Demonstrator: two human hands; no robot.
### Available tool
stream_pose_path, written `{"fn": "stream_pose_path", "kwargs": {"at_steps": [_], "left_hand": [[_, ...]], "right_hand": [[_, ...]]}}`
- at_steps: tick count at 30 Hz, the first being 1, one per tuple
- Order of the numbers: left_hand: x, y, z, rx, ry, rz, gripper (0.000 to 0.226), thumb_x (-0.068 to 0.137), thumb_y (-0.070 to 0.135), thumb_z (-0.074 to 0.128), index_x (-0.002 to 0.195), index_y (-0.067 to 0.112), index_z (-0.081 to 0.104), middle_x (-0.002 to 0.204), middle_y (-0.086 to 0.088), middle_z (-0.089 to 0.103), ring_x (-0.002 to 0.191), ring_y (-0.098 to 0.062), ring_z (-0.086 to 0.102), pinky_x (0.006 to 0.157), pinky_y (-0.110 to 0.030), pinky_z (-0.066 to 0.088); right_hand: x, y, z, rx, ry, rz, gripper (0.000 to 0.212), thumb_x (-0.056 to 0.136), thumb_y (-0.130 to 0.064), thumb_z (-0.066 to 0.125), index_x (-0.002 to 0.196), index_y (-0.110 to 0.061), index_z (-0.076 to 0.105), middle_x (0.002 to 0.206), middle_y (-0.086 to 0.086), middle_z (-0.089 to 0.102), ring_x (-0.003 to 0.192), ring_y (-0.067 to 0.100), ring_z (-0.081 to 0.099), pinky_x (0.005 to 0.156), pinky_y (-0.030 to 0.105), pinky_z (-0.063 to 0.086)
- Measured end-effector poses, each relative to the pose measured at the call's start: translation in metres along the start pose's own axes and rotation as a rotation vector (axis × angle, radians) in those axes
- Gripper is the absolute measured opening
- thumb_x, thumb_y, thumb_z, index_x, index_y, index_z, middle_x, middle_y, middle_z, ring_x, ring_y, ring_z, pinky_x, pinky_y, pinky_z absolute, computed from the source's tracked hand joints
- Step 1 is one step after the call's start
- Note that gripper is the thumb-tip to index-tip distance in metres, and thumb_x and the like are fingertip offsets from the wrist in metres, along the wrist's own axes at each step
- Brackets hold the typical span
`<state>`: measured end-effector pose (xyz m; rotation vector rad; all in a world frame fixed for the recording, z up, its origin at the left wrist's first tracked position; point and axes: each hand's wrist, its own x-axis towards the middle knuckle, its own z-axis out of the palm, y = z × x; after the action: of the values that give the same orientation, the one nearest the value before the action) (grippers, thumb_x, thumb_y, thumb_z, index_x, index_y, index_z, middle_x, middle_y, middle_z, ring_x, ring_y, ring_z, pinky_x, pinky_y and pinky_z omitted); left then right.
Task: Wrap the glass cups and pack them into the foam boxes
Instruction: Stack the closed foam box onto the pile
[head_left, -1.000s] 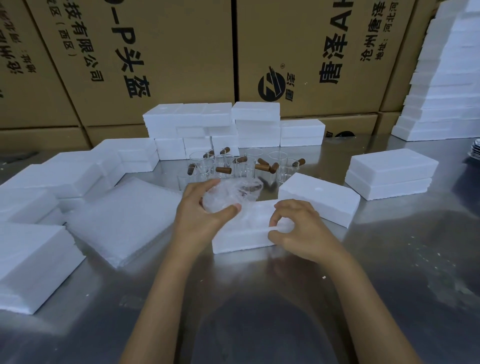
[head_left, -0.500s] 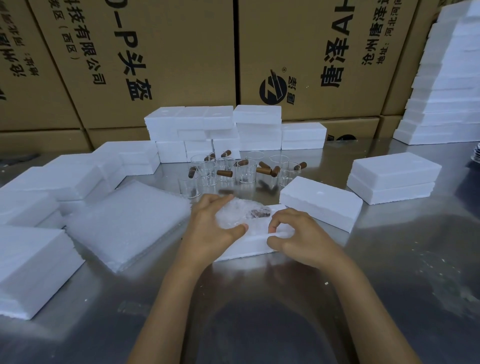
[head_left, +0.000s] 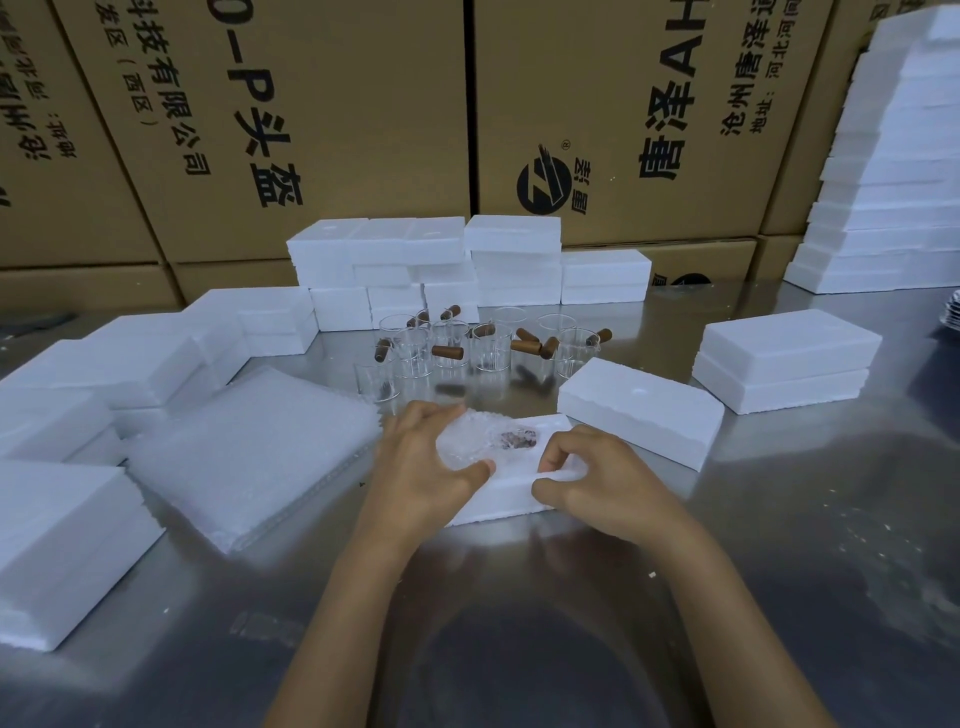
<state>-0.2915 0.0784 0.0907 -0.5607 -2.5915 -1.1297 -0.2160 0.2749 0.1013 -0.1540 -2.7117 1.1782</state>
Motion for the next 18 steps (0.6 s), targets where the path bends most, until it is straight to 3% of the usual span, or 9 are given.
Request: {"fn": "stream_pose_path", "kwargs": {"at_steps": [4, 7, 9, 11, 13, 16, 18], "left_hand": [[0.0, -0.002, -0.002, -0.023, -0.023, -0.013, 0.069, 0.078, 0.042, 0.082, 0.14, 0.031, 0.056, 0.123, 0.019, 0.042, 0.116, 0.002, 0.03, 0.102, -0.018, 0.023], [-0.001, -0.002, -0.003, -0.094, -0.058, -0.029, 0.065, 0.076, 0.053, 0.079, 0.135, 0.038, 0.057, 0.117, 0.029, 0.042, 0.114, 0.008, 0.027, 0.1, -0.018, 0.022], [-0.001, -0.001, -0.003, -0.177, -0.063, -0.062, 0.056, 0.078, 0.061, 0.071, 0.13, 0.043, 0.058, 0.114, 0.037, 0.04, 0.118, 0.007, 0.03, 0.1, -0.018, 0.021], [0.0, -0.001, -0.002, -0.229, -0.058, -0.085, 0.047, 0.085, 0.057, 0.067, 0.13, 0.044, 0.059, 0.119, 0.033, 0.042, 0.125, 0.004, 0.031, 0.102, -0.019, 0.02], [-0.001, -0.002, -0.001, -0.243, -0.074, -0.09, 0.043, 0.088, 0.055, 0.065, 0.129, 0.047, 0.056, 0.128, 0.029, 0.04, 0.125, 0.006, 0.028, 0.105, -0.021, 0.02], [-0.001, -0.001, 0.0, -0.304, -0.092, -0.104, 0.037, 0.089, 0.054, 0.065, 0.123, 0.055, 0.052, 0.129, 0.029, 0.038, 0.125, 0.007, 0.03, 0.107, -0.024, 0.024], [-0.001, -0.001, 0.001, -0.338, -0.089, -0.114, 0.031, 0.091, 0.052, 0.063, 0.119, 0.057, 0.052, 0.124, 0.031, 0.039, 0.123, 0.007, 0.033, 0.105, -0.024, 0.025]], "right_hand": [[0.0, 0.001, 0.0, -0.024, -0.012, 0.008, 0.012, 0.071, -0.04, 0.068, 0.074, -0.03, 0.064, 0.092, -0.016, 0.059, 0.1, 0.006, 0.051, 0.078, 0.025, 0.04], [0.001, -0.001, -0.003, -0.026, -0.005, 0.029, 0.019, 0.065, -0.051, 0.062, 0.076, -0.036, 0.068, 0.096, -0.02, 0.062, 0.101, 0.004, 0.054, 0.085, 0.025, 0.041], [0.003, -0.002, -0.008, 0.075, 0.165, -0.004, 0.015, 0.07, -0.047, 0.064, 0.077, -0.035, 0.07, 0.101, -0.021, 0.064, 0.104, 0.001, 0.055, 0.092, 0.023, 0.041], [0.007, 0.007, -0.016, 0.017, 0.518, -0.062, 0.011, 0.079, -0.032, 0.068, 0.089, -0.032, 0.069, 0.112, -0.018, 0.062, 0.113, 0.008, 0.051, 0.101, 0.032, 0.036], [0.011, 0.025, -0.027, -0.223, 0.704, 0.028, 0.037, 0.083, -0.032, 0.068, 0.119, -0.028, 0.062, 0.14, -0.004, 0.051, 0.135, 0.021, 0.036, 0.109, 0.043, 0.027], [0.013, 0.055, -0.036, -0.374, 0.531, 0.349, 0.076, 0.086, -0.057, 0.062, 0.15, -0.029, 0.032, 0.164, 0.005, 0.013, 0.151, 0.029, 0.002, 0.118, 0.053, 0.011], [0.014, 0.066, -0.033, -0.331, 0.463, 0.418, 0.082, 0.082, -0.065, 0.063, 0.148, -0.029, 0.031, 0.163, 0.003, 0.011, 0.15, 0.031, 0.003, 0.119, 0.053, 0.011]]}}
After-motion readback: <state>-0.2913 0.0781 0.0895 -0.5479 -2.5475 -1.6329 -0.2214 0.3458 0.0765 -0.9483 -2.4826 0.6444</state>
